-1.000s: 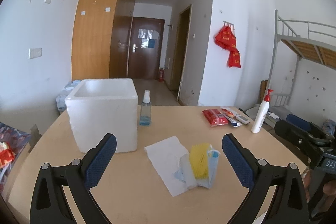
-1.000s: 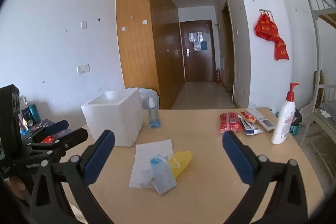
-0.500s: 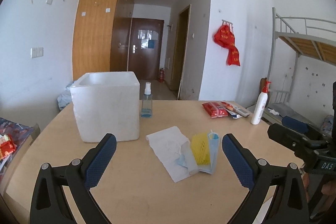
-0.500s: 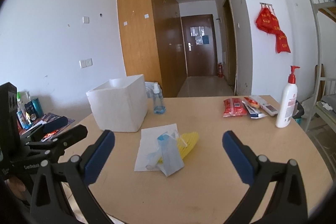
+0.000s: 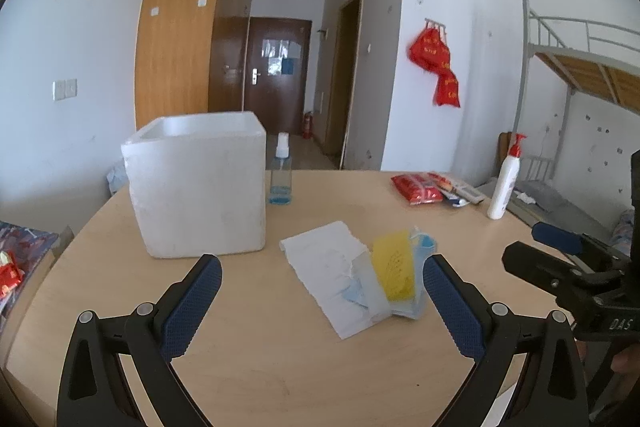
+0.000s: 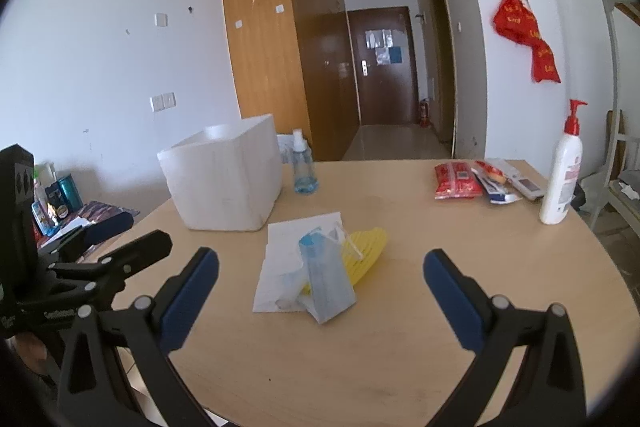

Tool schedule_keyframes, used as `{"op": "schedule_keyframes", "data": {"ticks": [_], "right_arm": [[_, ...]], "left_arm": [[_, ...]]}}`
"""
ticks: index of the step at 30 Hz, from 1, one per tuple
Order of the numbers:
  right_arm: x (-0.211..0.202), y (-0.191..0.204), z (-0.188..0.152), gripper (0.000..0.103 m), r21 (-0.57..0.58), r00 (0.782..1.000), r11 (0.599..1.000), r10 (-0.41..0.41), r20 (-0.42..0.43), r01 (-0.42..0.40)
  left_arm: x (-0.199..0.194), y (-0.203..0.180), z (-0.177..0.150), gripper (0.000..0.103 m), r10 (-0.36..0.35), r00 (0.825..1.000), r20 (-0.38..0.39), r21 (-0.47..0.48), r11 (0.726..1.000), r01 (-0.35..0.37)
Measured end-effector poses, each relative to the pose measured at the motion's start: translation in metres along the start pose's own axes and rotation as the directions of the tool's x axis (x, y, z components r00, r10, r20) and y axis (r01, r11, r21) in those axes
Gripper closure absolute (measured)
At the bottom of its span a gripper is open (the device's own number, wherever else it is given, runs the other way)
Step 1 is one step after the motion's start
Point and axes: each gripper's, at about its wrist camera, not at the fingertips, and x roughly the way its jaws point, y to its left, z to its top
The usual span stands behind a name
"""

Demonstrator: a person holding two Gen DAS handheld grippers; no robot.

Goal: Organize soft objects
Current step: 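Withdraw both tools from the foam box back toward the remaining items, then close the right gripper on the blue mask's ear loop and lift it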

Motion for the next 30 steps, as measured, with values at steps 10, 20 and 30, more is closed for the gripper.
{"op": "schedule_keyframes", "data": {"ticks": [10,20,30], "right_arm": [[0.037,-0.009,-0.005,0.0,0.054,0.995,0.999,-0.004,-0.104,0.009],[0.082,-0.005,-0.015,0.001,0.056,0.977,0.998,0.0,-0.214,0.012],[0.11,-0.01,-0.022,0.037,0.06,0.951,0.997,-0.024,-0.307,0.044]], "left_arm": [[0.025,0.02,-0.002,0.002,0.018,0.999,-0.046,-0.031,0.999,-0.019],[0.061,0.037,-0.006,0.002,0.005,0.993,-0.119,-0.074,0.997,-0.014],[0.081,0.039,-0.005,0.002,-0.02,0.99,-0.142,-0.074,0.997,0.01]]}}
